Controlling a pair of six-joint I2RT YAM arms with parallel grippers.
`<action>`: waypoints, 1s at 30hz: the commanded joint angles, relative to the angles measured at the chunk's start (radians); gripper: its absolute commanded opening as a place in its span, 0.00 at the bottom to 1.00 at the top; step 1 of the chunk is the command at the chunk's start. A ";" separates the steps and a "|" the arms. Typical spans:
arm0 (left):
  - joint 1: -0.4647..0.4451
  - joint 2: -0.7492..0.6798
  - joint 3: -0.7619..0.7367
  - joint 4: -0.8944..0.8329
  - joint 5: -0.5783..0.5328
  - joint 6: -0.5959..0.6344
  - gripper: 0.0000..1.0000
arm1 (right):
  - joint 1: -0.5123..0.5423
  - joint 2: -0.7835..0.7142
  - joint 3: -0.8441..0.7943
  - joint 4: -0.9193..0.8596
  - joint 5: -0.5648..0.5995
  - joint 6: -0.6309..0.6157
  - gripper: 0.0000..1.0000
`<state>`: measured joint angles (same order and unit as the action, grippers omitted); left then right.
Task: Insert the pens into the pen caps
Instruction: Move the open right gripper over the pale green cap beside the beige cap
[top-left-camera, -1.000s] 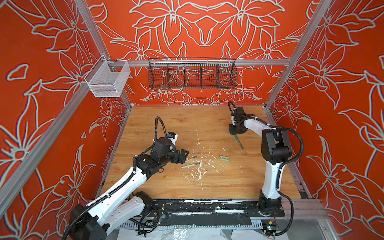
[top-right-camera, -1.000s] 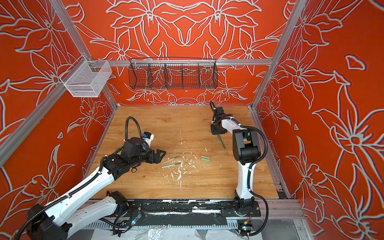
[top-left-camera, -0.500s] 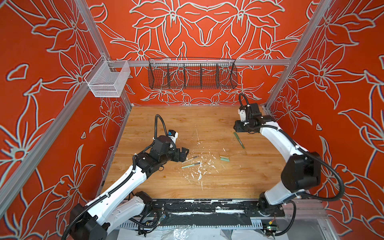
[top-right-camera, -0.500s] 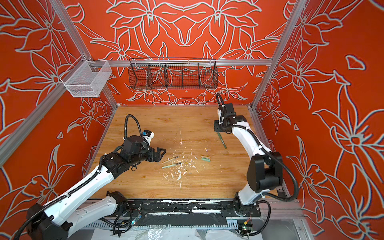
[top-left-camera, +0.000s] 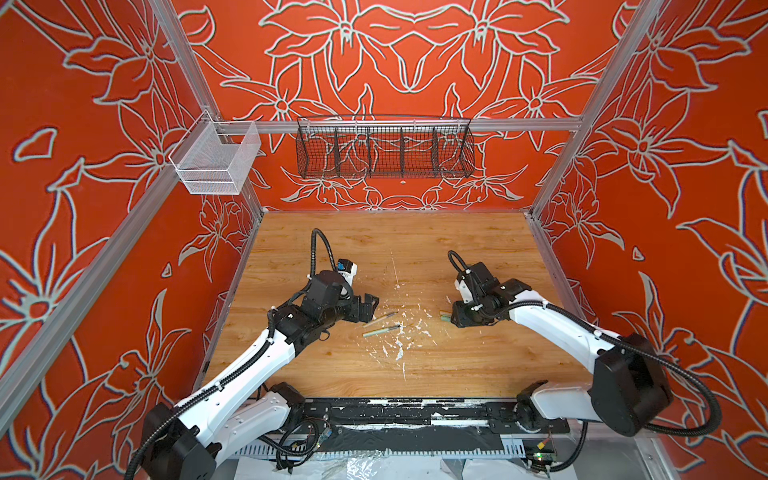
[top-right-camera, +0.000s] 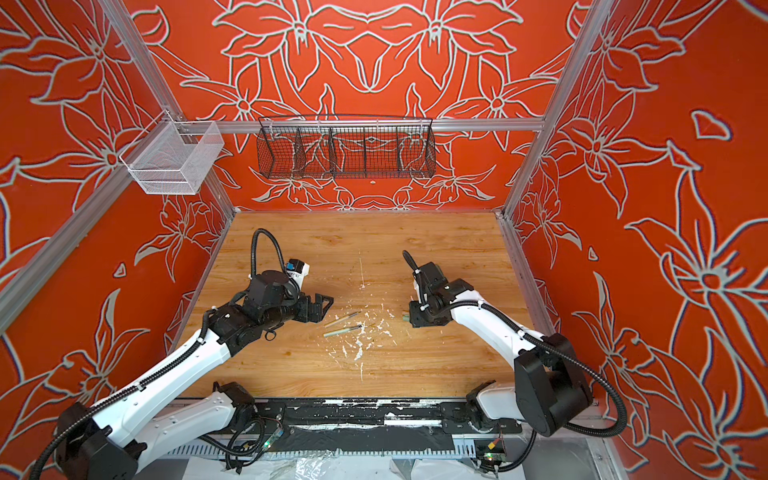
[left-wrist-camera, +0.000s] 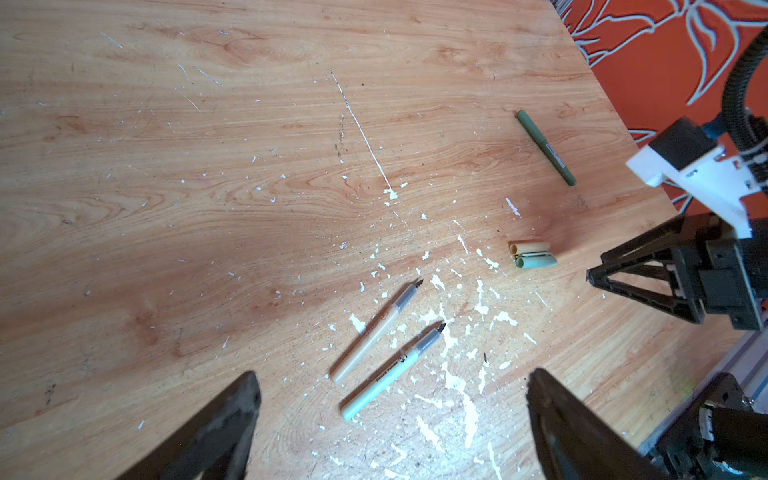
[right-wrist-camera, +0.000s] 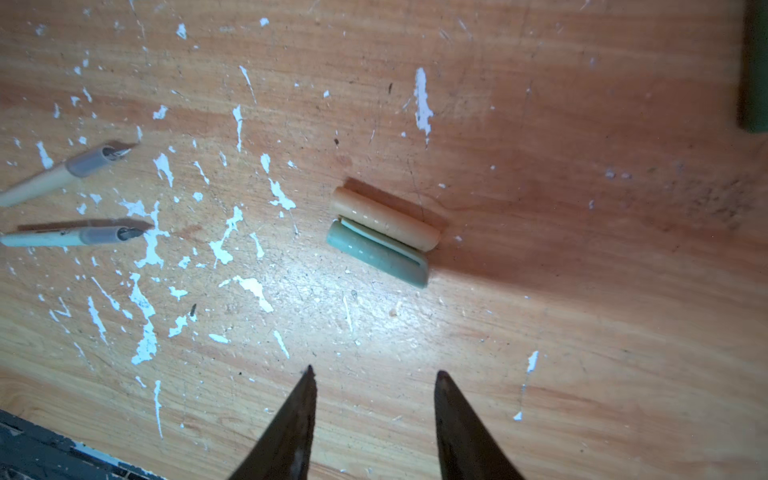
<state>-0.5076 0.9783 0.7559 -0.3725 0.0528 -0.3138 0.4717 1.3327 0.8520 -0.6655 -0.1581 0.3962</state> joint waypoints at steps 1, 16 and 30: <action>0.000 0.000 -0.012 -0.001 -0.011 -0.004 0.97 | 0.005 -0.006 -0.041 0.121 -0.040 0.078 0.48; 0.000 -0.062 -0.036 -0.020 -0.040 -0.001 0.97 | 0.004 0.156 0.030 0.185 -0.032 0.044 0.49; 0.000 -0.006 -0.015 -0.017 -0.019 0.007 0.97 | 0.004 0.201 0.003 0.214 -0.057 0.058 0.49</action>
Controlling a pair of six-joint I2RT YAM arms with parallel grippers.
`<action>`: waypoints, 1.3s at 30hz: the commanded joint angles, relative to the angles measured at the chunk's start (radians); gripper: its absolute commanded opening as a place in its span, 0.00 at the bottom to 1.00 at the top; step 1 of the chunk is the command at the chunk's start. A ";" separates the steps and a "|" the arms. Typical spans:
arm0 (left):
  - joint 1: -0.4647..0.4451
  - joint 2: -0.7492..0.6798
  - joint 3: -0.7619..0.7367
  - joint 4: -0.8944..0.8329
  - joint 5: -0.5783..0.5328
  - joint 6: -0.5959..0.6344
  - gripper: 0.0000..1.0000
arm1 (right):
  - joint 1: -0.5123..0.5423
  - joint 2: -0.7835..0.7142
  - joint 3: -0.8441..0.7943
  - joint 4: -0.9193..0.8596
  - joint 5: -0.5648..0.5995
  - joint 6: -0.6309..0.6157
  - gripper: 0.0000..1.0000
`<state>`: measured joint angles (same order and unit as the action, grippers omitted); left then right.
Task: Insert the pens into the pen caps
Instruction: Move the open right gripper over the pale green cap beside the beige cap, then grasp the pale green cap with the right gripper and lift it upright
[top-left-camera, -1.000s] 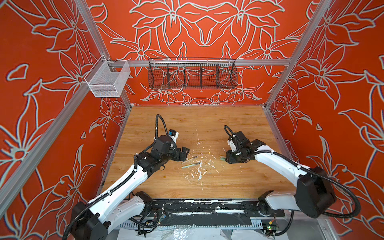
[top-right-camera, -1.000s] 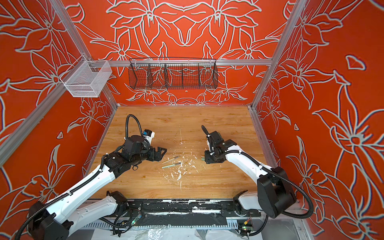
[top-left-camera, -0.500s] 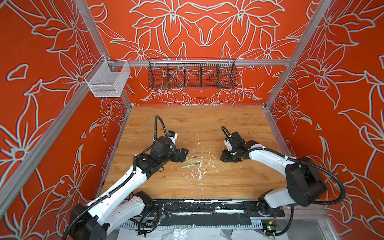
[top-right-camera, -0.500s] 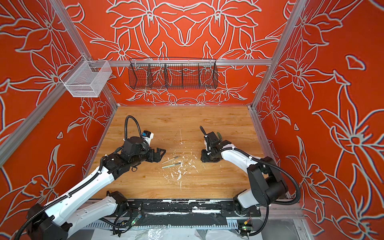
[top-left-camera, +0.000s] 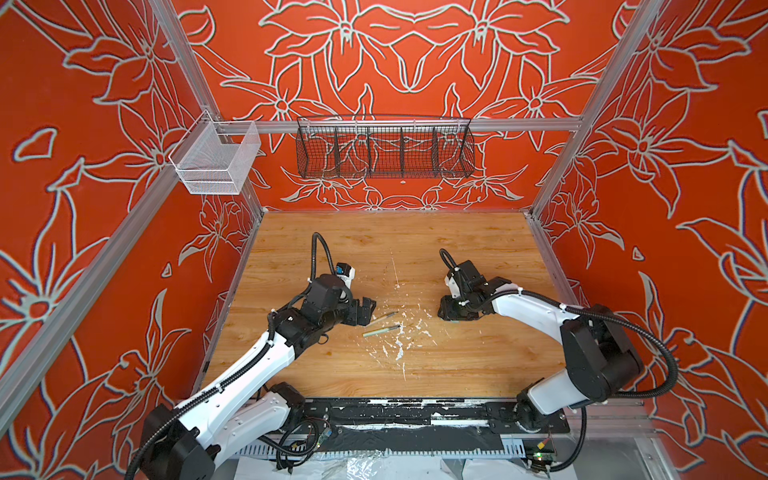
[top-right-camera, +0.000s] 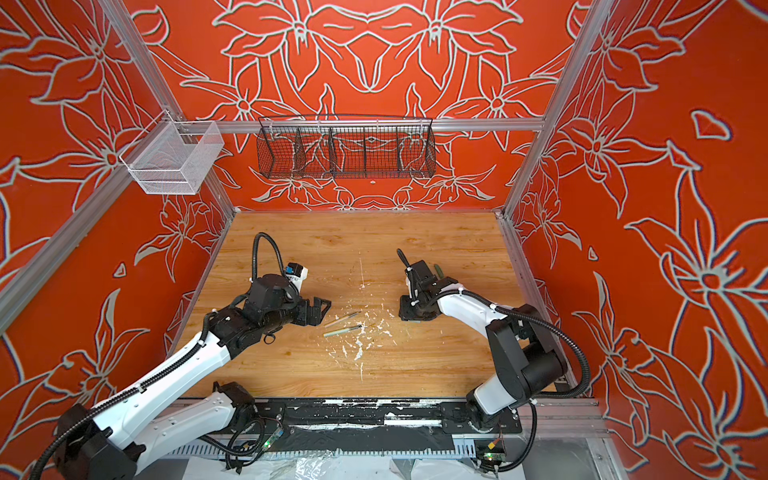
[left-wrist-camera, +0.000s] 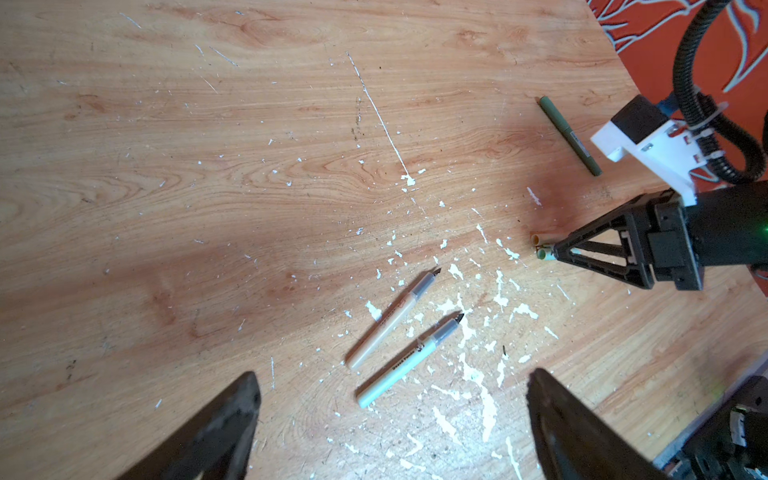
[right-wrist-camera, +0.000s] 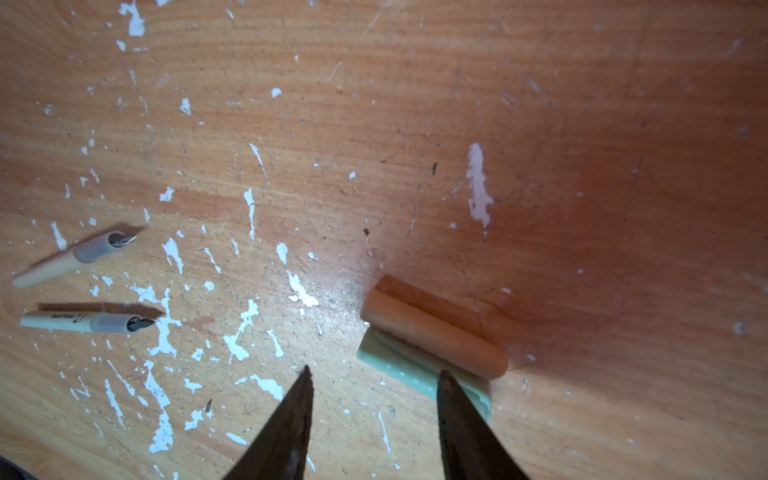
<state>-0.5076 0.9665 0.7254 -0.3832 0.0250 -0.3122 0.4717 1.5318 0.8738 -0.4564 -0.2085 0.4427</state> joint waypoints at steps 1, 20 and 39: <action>0.000 0.008 0.016 -0.006 0.010 0.005 0.97 | 0.004 0.001 -0.026 0.015 -0.010 0.014 0.49; 0.000 0.013 0.020 -0.009 0.022 0.004 0.97 | 0.065 0.027 -0.070 0.029 -0.118 -0.008 0.49; -0.001 0.046 0.012 -0.011 0.026 0.002 0.97 | 0.180 0.136 0.051 -0.076 -0.094 -0.036 0.49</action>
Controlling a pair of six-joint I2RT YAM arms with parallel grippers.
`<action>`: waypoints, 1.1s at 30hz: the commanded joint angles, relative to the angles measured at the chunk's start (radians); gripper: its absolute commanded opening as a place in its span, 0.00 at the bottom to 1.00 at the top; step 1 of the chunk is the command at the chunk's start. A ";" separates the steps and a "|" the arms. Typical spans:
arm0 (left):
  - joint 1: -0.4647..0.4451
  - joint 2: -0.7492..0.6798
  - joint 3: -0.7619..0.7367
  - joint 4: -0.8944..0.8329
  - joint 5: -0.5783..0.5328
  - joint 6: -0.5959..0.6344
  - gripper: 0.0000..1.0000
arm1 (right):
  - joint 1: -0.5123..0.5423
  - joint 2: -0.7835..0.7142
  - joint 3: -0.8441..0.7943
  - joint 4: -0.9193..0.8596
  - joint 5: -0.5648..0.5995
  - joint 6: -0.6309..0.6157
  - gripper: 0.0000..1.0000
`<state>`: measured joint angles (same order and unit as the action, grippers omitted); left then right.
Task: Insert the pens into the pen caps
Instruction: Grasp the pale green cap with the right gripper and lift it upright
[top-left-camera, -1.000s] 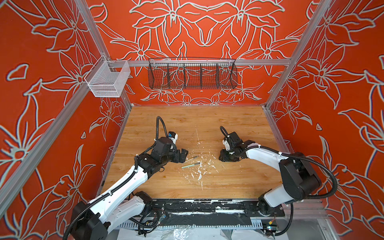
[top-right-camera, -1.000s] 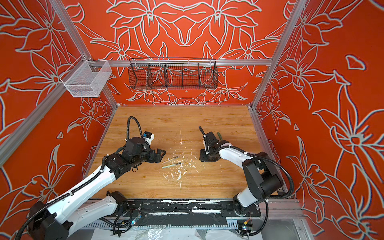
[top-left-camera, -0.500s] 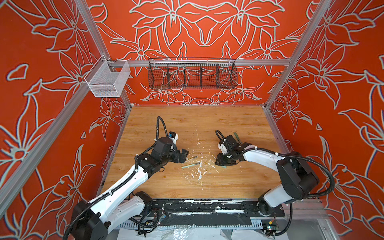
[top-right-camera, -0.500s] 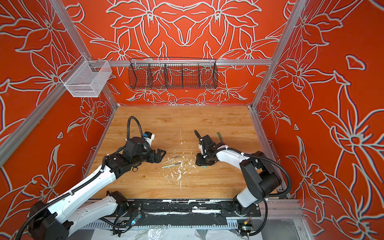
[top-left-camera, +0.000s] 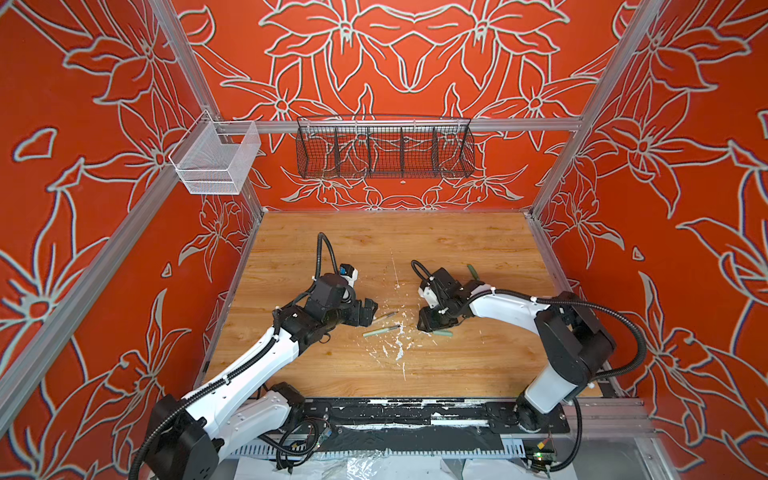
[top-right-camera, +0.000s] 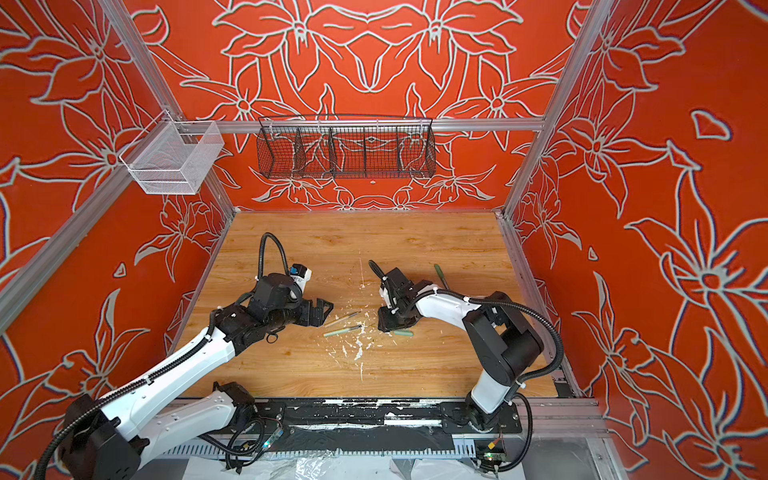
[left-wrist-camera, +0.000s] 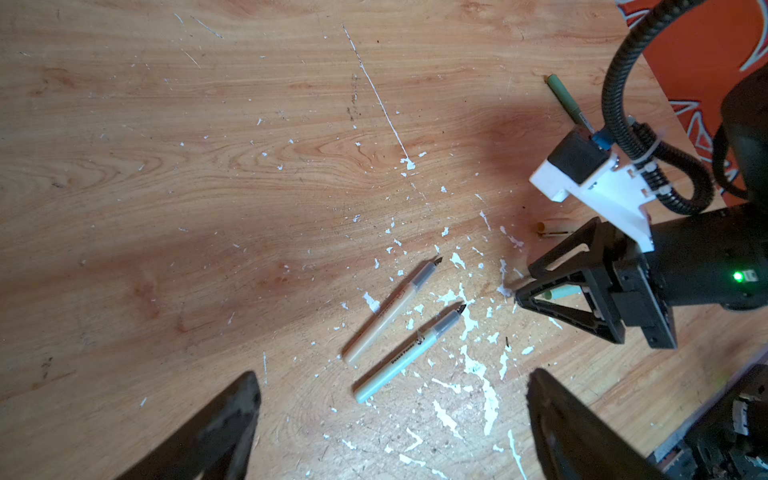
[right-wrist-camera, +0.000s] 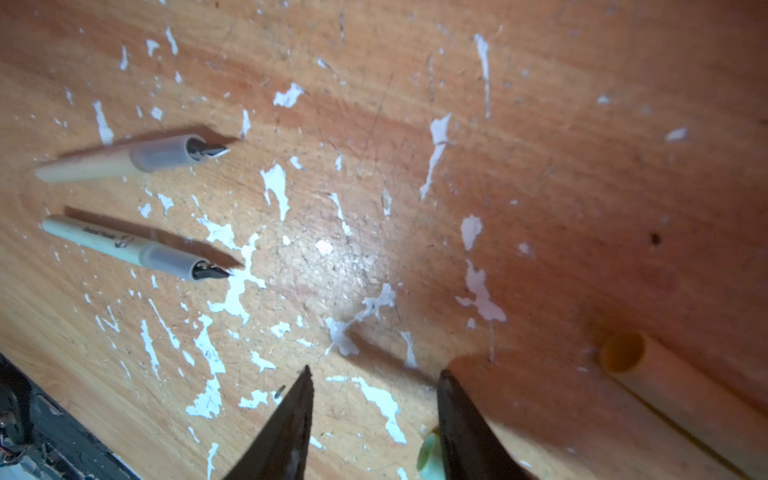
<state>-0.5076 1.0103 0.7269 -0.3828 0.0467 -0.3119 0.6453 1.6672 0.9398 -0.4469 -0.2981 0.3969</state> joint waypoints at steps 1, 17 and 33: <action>0.000 0.002 0.011 -0.011 0.005 0.003 0.97 | 0.008 -0.016 -0.024 -0.100 -0.003 0.014 0.50; 0.000 0.020 0.024 -0.001 0.004 0.014 0.97 | 0.001 -0.282 -0.047 -0.258 0.066 0.082 0.50; 0.000 0.024 -0.003 0.012 0.022 0.002 0.97 | -0.088 -0.299 -0.202 -0.121 0.101 0.273 0.35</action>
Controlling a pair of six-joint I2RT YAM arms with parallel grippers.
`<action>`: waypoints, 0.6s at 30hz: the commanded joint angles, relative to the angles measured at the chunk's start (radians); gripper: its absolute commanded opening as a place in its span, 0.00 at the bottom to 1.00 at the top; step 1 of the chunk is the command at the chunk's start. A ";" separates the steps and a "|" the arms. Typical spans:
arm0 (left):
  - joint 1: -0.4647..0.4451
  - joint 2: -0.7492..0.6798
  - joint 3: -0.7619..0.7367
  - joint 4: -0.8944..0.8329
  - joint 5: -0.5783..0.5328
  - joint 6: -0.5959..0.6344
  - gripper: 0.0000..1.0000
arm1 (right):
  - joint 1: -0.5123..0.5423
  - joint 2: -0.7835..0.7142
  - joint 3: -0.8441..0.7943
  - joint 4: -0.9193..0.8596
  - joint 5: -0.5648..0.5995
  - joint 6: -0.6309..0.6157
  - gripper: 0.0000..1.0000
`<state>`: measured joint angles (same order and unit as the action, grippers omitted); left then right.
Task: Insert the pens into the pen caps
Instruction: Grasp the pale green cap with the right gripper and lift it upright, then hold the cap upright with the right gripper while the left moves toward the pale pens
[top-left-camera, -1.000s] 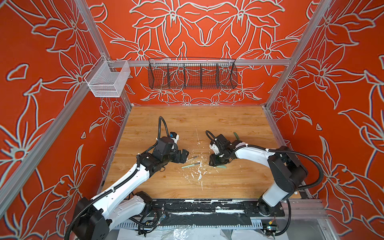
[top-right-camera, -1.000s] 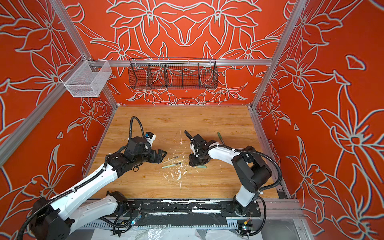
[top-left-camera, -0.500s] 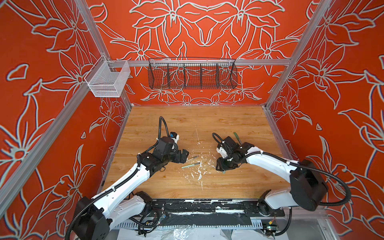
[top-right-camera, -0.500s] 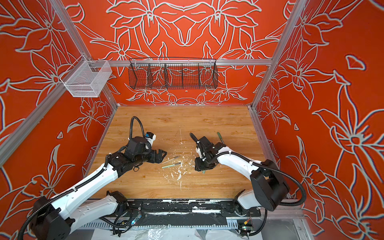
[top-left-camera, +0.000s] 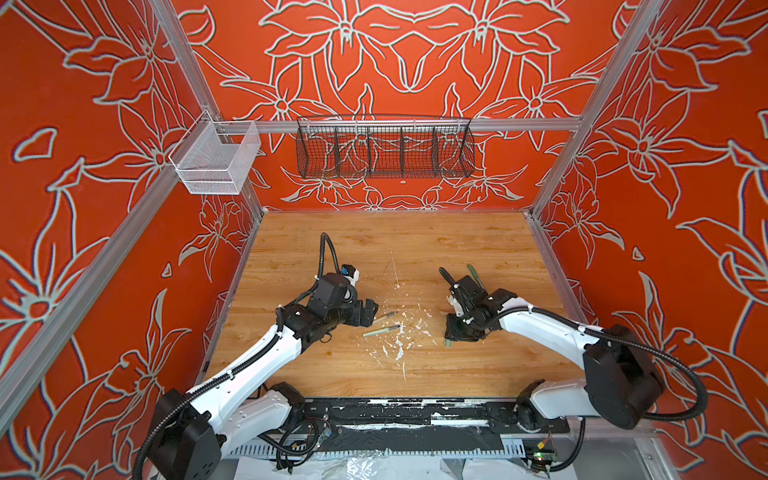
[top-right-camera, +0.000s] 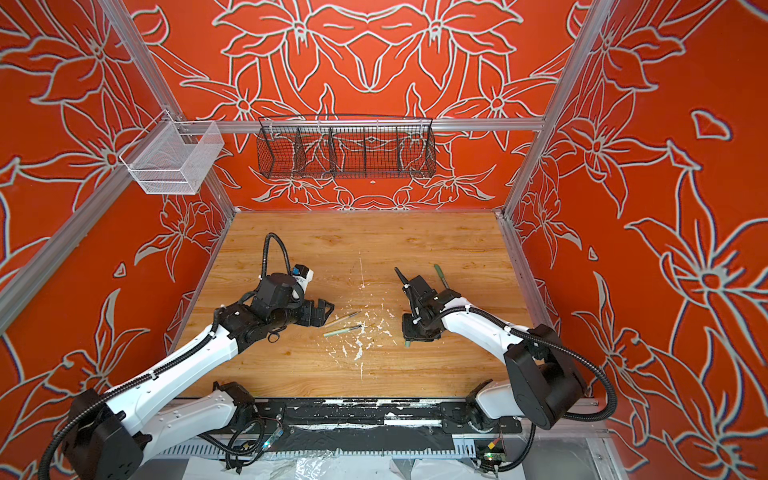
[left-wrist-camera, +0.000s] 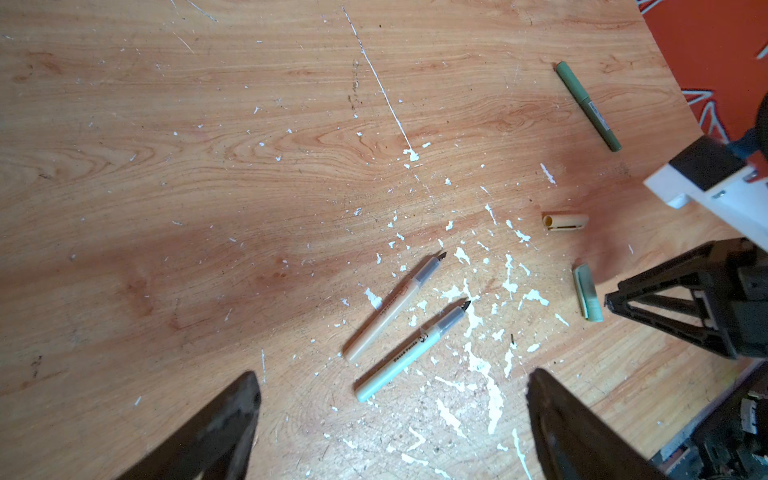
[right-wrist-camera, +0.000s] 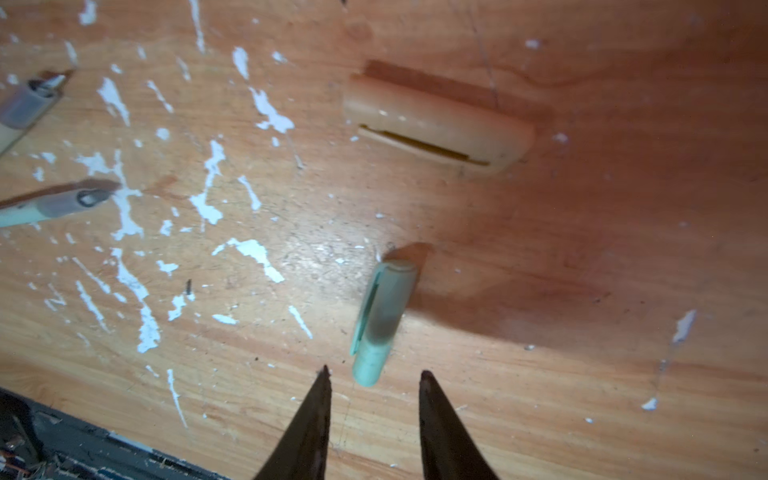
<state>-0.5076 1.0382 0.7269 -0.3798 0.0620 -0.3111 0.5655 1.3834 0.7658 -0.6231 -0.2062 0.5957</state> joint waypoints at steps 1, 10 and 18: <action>0.000 -0.004 -0.002 0.009 0.006 0.002 0.97 | -0.009 -0.014 -0.038 0.073 0.002 0.084 0.34; 0.000 -0.003 -0.011 0.012 0.003 0.011 0.97 | -0.009 -0.035 -0.105 0.174 0.012 0.129 0.34; 0.000 0.019 -0.009 0.022 0.010 0.011 0.97 | -0.017 0.019 -0.096 0.201 -0.003 0.103 0.33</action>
<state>-0.5076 1.0454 0.7250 -0.3721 0.0654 -0.3107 0.5552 1.3762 0.6697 -0.4282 -0.2176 0.6922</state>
